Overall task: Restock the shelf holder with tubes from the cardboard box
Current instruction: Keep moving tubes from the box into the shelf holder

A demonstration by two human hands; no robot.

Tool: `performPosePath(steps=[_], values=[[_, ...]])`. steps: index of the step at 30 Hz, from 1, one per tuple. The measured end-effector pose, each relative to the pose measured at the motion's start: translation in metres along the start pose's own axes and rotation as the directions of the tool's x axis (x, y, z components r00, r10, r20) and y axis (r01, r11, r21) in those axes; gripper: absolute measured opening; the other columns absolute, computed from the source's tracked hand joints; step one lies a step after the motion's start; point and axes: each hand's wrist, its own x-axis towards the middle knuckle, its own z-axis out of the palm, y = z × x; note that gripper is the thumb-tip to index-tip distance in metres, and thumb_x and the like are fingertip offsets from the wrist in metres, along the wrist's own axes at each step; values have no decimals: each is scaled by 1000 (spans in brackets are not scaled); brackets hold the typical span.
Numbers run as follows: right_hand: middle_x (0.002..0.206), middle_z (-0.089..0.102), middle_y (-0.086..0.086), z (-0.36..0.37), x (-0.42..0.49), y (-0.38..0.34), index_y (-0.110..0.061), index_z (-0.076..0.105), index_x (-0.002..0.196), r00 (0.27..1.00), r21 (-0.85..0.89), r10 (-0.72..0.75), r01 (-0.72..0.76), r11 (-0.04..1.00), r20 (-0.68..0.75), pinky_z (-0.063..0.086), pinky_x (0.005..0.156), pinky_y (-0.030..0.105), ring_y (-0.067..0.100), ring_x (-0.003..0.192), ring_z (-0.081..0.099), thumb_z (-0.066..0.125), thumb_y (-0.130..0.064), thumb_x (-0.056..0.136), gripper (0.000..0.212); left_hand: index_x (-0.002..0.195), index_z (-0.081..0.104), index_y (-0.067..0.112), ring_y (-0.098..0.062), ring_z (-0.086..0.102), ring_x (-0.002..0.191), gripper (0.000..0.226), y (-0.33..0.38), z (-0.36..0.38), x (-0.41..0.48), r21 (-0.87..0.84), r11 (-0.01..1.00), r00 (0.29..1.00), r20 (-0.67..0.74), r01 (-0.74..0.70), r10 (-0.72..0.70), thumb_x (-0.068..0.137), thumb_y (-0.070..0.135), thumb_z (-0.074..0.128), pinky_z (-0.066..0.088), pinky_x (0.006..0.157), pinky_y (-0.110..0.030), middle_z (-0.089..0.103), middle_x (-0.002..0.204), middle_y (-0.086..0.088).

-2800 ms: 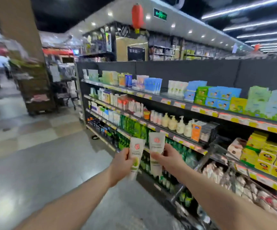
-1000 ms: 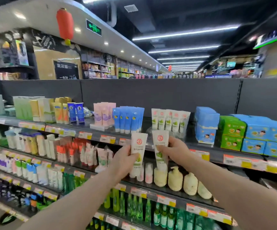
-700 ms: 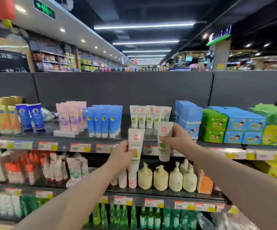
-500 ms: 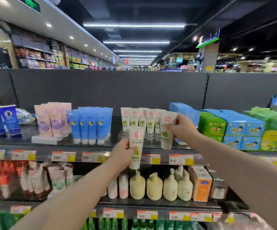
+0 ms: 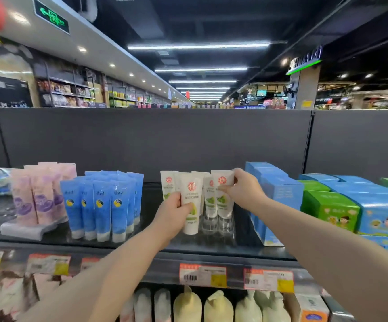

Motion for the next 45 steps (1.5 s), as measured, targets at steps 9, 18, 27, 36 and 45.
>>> performPosePath(steps=[9, 18, 27, 36, 45], values=[[102, 65, 7, 19, 12, 24, -9, 55, 106, 993, -27, 115, -116, 993, -3, 55, 83, 38, 21, 94, 62, 64, -24, 88, 25, 111, 57, 20, -12, 62, 100, 23, -8, 0, 40, -73, 997, 997, 74, -17, 23, 94, 6, 48, 51, 80, -28, 65, 109, 3], [99, 66, 8, 22, 22, 19, -10, 58, 88, 972, -47, 234, -234, 971, -1, 56, 82, 38, 22, 92, 64, 67, -23, 86, 16, 116, 54, 23, -16, 62, 105, 26, -18, -11, 62, -48, 999, 983, 184, -20, 29, 94, 10, 49, 52, 92, -42, 65, 113, 3], [88, 63, 7, 22, 25, 24, -10, 56, 83, 954, -103, 300, -297, 949, 11, 53, 77, 32, 20, 85, 62, 64, -23, 89, 16, 113, 53, 21, -12, 59, 101, 23, -23, -7, 71, -101, 995, 969, 248, 14, 12, 94, 8, 48, 49, 81, -28, 62, 109, 6], [94, 59, 4, 21, 26, 14, -12, 48, 104, 955, -197, 298, -291, 936, 5, 43, 55, 24, 14, 73, 55, 59, -13, 89, 19, 113, 55, 26, -15, 60, 107, 24, -27, -2, 79, -56, 998, 962, 274, 12, 4, 93, 12, 51, 50, 94, -39, 64, 117, 3], [119, 57, -3, 3, 37, -33, -20, 60, 120, 969, -413, -209, 246, 877, 133, 43, 88, 27, 14, 109, 52, 54, -29, 91, 31, 110, 55, 28, -15, 59, 108, 25, -14, 3, 82, -25, 999, 936, 349, -33, 39, 95, 9, 46, 47, 97, -40, 64, 114, 3]])
